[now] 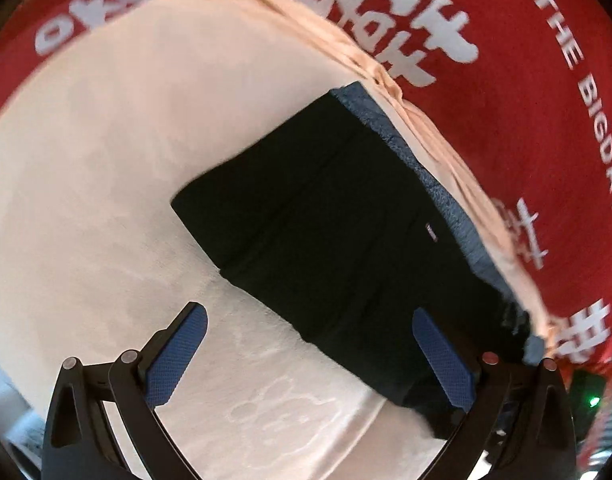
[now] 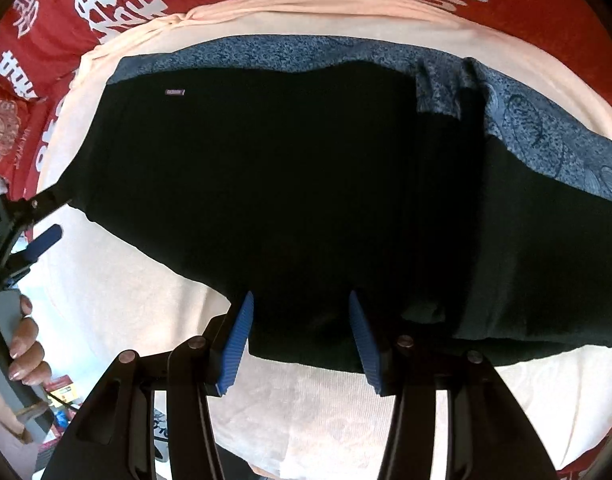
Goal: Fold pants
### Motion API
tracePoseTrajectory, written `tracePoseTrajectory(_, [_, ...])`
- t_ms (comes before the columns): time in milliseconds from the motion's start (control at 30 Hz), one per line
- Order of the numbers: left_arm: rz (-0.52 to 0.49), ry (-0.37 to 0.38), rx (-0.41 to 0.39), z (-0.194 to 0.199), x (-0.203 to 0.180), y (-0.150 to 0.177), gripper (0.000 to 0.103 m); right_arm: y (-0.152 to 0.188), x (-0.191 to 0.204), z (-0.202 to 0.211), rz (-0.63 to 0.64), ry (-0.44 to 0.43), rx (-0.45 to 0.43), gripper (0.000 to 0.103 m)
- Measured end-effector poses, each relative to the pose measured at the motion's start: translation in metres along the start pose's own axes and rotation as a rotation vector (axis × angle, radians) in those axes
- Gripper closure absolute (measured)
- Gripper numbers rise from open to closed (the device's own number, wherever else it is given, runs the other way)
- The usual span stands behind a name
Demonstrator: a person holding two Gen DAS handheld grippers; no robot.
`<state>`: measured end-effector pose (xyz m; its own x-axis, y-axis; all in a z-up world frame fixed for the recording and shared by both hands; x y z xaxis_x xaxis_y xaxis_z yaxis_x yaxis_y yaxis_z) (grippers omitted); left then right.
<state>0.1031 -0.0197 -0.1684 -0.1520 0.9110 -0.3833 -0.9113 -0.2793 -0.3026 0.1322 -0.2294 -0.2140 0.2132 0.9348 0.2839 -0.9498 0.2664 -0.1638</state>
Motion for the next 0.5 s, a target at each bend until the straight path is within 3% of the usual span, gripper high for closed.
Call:
tracePoseTrajectory(233, [0.122, 0.17, 0.0, -0.011, 0.013, -0.006, 0.0, 0.0, 0.006, -0.005, 0.019, 0.005, 0.002, 0.044])
tracePoseTrajectory(500, [0.13, 0.256, 0.004, -0.017, 0.005, -0.006, 0.0, -0.004, 0.013, -0.01, 0.004, -0.007, -0.003, 0.043])
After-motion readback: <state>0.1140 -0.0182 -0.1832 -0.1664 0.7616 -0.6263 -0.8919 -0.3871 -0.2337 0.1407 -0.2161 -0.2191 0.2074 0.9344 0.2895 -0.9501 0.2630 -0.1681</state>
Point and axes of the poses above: each gripper's, at about its wrist camera, not at the fingertips, and z roughly against the way its jaws point, x to its left, y to its underside, the point moved 3 cm from there along -z, roughly the way its jaws point, and after that the axes turned 12 degrees about -x, right-handed, at the moved point
